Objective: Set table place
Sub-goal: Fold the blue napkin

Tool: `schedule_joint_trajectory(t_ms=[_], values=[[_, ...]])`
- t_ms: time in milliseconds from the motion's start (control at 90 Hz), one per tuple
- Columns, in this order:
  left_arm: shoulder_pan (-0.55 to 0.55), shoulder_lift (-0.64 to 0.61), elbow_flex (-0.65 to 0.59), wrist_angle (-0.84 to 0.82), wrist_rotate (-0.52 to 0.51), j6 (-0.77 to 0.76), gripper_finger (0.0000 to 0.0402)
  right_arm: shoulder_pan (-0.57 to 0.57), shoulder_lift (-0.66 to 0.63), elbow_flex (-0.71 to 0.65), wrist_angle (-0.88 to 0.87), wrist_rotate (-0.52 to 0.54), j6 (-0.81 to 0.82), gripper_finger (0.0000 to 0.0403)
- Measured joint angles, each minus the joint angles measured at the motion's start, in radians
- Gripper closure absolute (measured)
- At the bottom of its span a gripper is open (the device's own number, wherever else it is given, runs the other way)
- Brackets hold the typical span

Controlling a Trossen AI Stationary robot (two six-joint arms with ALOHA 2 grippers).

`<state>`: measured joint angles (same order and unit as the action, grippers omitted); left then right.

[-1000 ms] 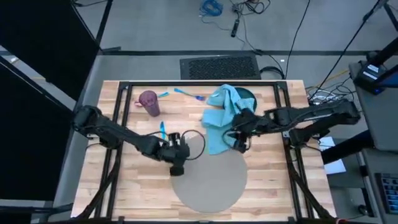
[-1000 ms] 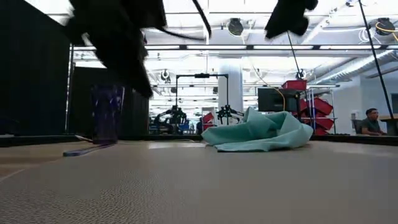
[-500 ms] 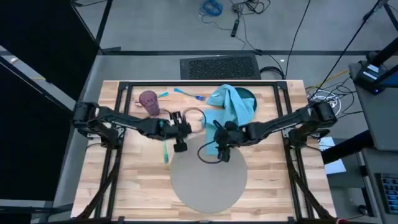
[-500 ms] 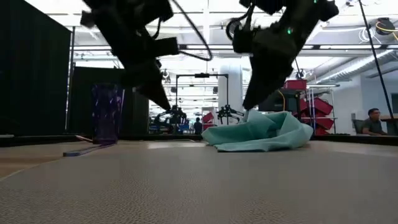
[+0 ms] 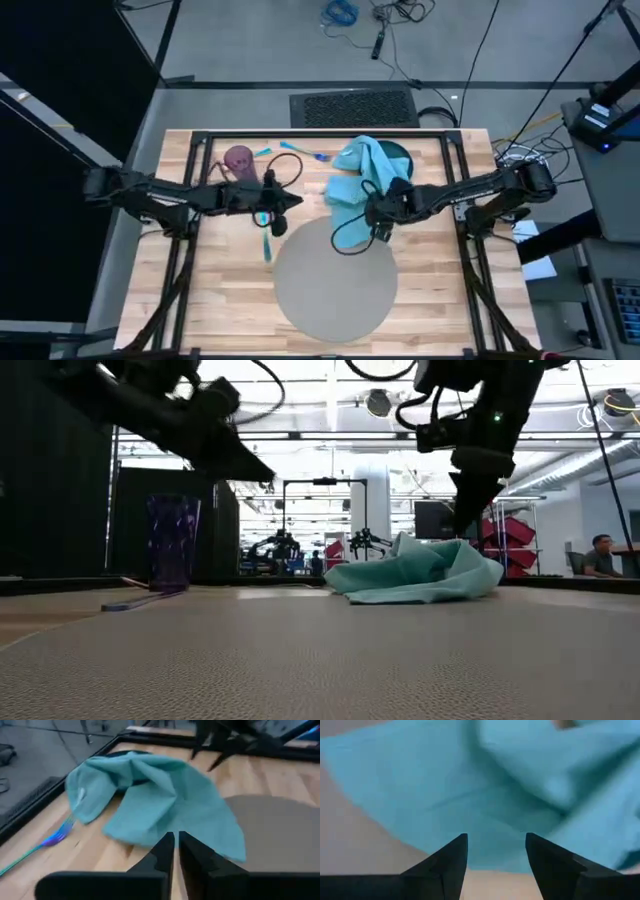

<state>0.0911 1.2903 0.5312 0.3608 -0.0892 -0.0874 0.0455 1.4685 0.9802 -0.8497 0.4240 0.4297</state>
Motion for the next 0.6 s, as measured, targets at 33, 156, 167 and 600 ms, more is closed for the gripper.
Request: schedule_joint_trajectory(t_ms=[33, 156, 167, 600], values=[[0.014, 0.034, 0.002, 0.043, 0.015, -0.018, 0.0356, -0.025, -0.003, 0.0, 0.002, 0.005, -0.015, 0.0207], [0.057, 0.147, 0.055, 0.167, 0.026, -0.106, 0.031, -0.141, -0.005, 0.0, -0.009, 0.016, -0.077, 0.019], [0.06, 0.156, 0.063, 0.169, 0.026, -0.113, 0.0306, -0.154, -0.005, 0.0, -0.01, 0.016, -0.082, 0.0188], [0.064, 0.487, 0.303, 0.151, 0.082, -0.139, 0.0267, -0.454, -0.005, 0.0, 0.157, -0.217, -0.26, 0.0163]])
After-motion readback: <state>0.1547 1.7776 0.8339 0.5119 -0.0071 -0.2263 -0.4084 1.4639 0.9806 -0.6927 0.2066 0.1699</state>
